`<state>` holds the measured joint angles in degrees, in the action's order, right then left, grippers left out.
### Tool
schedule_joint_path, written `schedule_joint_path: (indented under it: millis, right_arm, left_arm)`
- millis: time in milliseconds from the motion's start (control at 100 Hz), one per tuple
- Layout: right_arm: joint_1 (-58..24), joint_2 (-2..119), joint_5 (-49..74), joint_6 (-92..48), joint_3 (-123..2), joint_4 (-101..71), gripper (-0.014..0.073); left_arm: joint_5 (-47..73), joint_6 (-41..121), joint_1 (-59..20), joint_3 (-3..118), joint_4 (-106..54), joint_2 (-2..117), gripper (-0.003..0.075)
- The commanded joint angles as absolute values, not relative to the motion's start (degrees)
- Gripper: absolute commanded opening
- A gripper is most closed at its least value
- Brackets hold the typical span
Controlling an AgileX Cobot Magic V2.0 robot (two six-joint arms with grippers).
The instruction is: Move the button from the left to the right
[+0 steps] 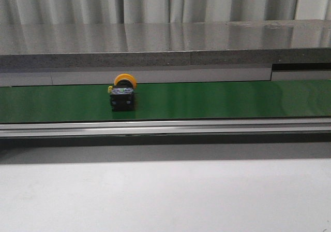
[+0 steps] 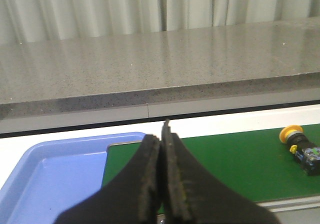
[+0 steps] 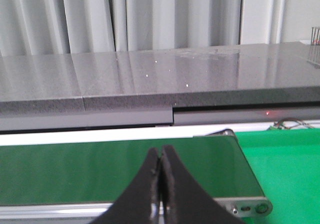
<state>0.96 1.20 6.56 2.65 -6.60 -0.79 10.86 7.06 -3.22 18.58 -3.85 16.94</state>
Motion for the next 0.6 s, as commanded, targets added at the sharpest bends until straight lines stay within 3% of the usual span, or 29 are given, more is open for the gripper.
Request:
schedule_joint_path:
  millis: [0, 590]
  right_arm:
    - [0.8, 5.9, 6.7, 2.6, -12.9, -0.7, -0.0066]
    - [0.8, 44.1, 35.8, 2.6, -47.5, -0.6, -0.0066]
  left_arm:
    - [6.2, 7.0, -3.8, 20.0, -4.0, 17.4, -0.002]
    - [6.2, 7.0, -3.8, 20.0, -4.0, 17.4, -0.002]
